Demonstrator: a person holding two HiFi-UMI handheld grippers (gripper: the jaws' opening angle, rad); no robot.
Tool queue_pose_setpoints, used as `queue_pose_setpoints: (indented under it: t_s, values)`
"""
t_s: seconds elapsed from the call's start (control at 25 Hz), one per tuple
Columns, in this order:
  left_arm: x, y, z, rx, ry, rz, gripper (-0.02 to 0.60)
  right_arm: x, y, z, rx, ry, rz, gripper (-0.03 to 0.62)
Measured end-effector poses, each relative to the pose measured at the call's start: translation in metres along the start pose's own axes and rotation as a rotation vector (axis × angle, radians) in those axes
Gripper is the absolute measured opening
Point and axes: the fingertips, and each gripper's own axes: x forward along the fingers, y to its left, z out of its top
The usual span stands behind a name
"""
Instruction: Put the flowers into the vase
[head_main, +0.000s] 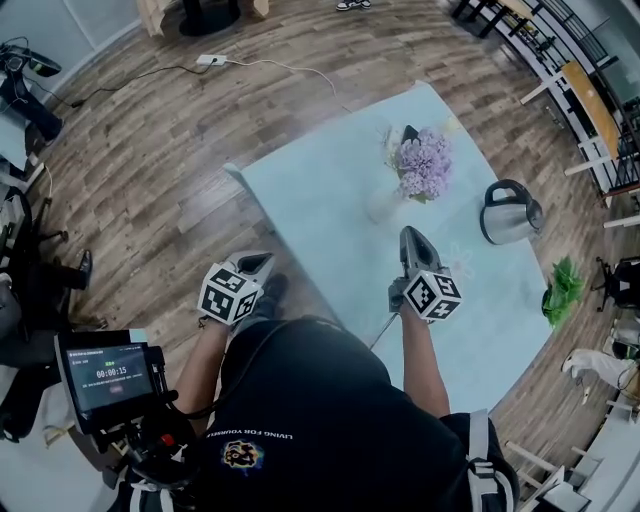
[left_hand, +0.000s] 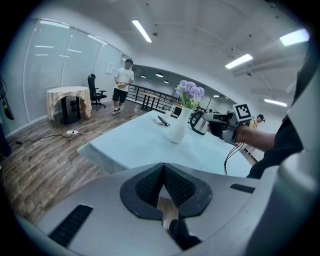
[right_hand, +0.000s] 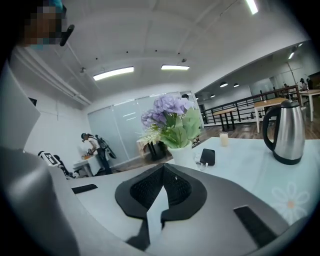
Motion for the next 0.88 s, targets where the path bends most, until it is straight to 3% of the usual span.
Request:
queue_pose_setpoints:
  t_s: [0.12, 0.88]
  values:
    - [0.001, -0.001, 0.000, 0.003, 0.004, -0.007, 0.008, -0.009, 0.009, 0.002, -0.010, -0.017, 0.009, 0.018]
    - [0.022, -0.026, 0.007, 0.074, 0.045, -0.111, 0.008, -0.057, 0.010, -0.004, 0.087, -0.060, -0.134, 0.018]
